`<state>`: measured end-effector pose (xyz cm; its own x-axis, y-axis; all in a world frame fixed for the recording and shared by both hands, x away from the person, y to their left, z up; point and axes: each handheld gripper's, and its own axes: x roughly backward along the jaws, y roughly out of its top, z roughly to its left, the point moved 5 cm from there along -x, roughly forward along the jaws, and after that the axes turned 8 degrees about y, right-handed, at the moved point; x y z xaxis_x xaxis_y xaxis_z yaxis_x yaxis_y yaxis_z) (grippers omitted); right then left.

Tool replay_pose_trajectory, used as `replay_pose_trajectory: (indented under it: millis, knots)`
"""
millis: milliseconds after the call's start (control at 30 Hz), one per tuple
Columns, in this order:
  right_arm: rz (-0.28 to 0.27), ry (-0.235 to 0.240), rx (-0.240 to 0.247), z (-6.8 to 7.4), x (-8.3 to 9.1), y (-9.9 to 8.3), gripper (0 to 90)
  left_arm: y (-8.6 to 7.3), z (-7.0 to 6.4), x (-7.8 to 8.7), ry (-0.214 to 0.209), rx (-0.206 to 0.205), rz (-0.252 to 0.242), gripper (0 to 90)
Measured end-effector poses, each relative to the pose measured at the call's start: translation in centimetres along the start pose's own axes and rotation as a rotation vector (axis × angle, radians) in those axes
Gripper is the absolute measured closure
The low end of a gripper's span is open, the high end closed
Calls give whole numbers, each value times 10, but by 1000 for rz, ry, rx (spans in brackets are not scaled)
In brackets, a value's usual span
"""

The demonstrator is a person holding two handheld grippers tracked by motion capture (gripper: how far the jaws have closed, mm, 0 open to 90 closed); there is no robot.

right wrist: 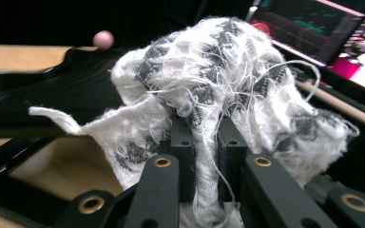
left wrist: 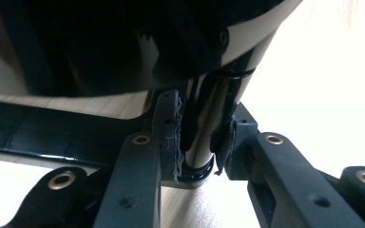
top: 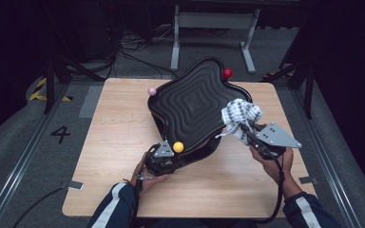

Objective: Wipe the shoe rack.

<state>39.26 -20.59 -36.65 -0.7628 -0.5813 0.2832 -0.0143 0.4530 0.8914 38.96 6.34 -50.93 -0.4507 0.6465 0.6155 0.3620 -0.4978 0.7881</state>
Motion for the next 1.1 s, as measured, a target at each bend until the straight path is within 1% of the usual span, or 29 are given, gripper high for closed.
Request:
replay_pose_trajectory:
  millis: [67,100,133,167,200,233,367,500,633,667,733,833,900,933,967,1000,1033,1100]
  knots:
    - [15,31,27,12,-7,-2,810,0,0,0,0,2,0,726]
    - [28,44,50,20,-12,-2,810,0,0,0,-1,2,0,726]
    - [31,48,62,24,-14,-2,810,0,0,0,-2,2,0,726]
    - [40,79,75,33,-20,-2,810,0,0,0,-2,2,0,726]
    - [40,79,75,33,-20,-2,810,0,0,0,-2,2,0,726]
    - [39,88,74,38,-24,-1,810,0,0,0,-2,2,0,726]
    - [54,138,121,62,-35,-1,809,0,0,0,-2,2,0,726]
    - [58,176,159,84,-42,-1,809,0,0,0,0,1,-1,726]
    - [68,229,195,106,-45,-4,807,0,0,0,1,1,0,725]
    - [70,238,199,109,-46,-5,807,0,0,0,2,0,0,725]
    - [84,272,217,121,-49,-9,806,0,0,0,1,1,0,725]
    - [90,280,224,124,-50,-11,807,0,0,0,3,-1,-3,725]
    - [95,279,223,122,-50,-13,807,0,0,0,4,0,-3,725]
    - [99,270,224,119,-49,-14,807,0,0,0,4,5,-5,725]
    - [104,249,224,115,-48,-16,806,0,-1,0,0,8,2,725]
    - [108,234,221,111,-48,-17,806,0,0,0,2,5,-1,725]
    - [118,216,214,106,-46,-20,805,0,0,0,2,4,1,726]
    - [115,175,192,94,-42,-23,803,0,0,0,3,3,1,726]
